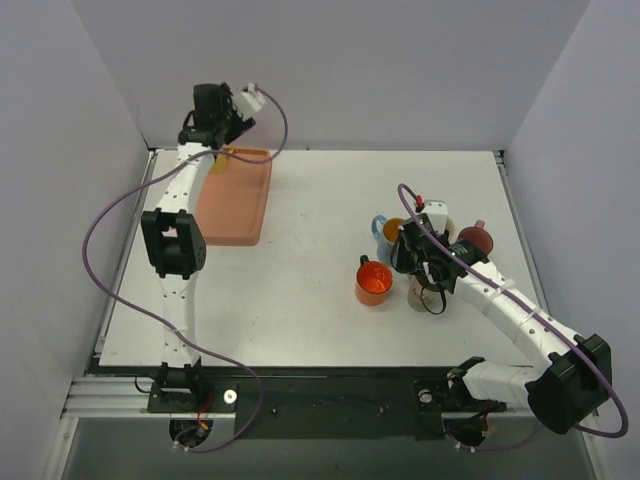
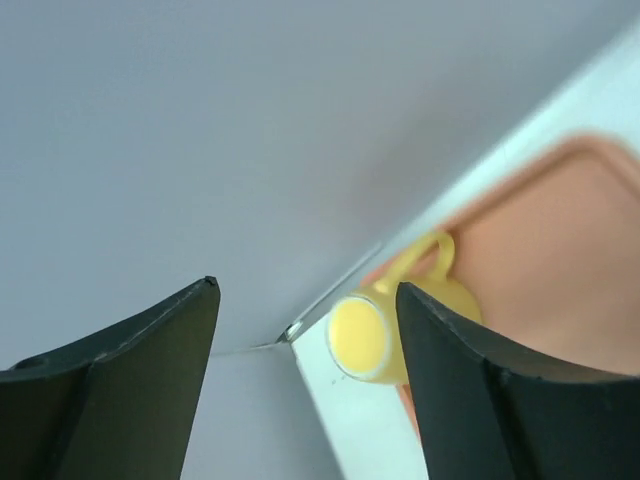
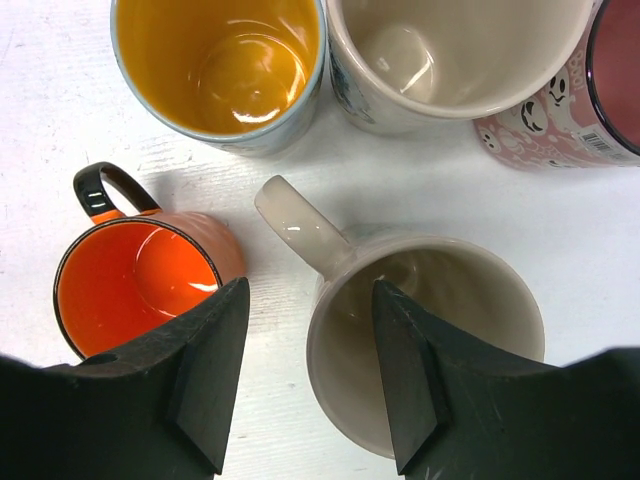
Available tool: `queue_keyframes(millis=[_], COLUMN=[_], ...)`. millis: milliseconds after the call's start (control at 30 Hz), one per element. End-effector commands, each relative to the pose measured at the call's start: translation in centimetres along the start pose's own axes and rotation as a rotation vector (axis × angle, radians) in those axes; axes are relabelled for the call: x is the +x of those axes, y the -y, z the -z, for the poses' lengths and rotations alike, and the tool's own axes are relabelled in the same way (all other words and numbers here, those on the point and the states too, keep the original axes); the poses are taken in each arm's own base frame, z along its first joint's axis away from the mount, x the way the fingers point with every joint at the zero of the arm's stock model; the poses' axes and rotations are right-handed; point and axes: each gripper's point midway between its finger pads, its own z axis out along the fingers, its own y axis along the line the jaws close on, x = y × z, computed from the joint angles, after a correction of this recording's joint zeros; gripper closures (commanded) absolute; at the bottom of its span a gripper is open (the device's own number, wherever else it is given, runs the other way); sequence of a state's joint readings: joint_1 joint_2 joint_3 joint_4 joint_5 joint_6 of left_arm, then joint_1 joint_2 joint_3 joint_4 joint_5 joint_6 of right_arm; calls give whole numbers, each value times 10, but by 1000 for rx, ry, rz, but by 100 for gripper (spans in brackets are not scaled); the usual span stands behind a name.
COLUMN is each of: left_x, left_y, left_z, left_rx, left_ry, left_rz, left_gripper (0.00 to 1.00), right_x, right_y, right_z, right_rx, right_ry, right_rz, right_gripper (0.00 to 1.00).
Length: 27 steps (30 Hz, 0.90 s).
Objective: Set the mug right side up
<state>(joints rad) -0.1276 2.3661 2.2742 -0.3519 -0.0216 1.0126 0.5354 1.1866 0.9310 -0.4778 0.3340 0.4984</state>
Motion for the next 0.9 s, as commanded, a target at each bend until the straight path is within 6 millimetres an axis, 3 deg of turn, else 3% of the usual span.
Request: queue_keyframes(millis=[0, 33, 100, 267, 300, 567, 733, 867], left_x=[-6, -6, 11, 32, 32, 57, 55, 67], left_y=[-56, -60, -84, -84, -89, -75, -53, -38], left_z=[30, 29, 30, 11, 10, -22, -37, -49], left_rx=[-3, -6, -71, -40, -48, -107, -52, -86], left_ry=[118, 146, 180, 234, 256, 234, 232, 170], left_rz=[592, 710, 898, 1229, 1251, 1283, 1281, 1252], left_gripper=[16, 15, 15, 13, 13, 11, 9, 9], right_x=[-3, -3, -2, 2, 2, 6, 7, 3], right_y=[4, 4, 4, 4, 4, 7, 7, 4], right_z=[5, 6, 6, 6, 6, 7, 6, 7], right_rx=[-4, -4, -7, -9, -8, 4, 7, 3], right_ry=[14, 16, 14, 2, 1, -14, -23, -21], right_rz=[-15, -18, -19, -18, -16, -8, -2, -4], right_gripper=[52, 52, 52, 52, 52, 52, 52, 52])
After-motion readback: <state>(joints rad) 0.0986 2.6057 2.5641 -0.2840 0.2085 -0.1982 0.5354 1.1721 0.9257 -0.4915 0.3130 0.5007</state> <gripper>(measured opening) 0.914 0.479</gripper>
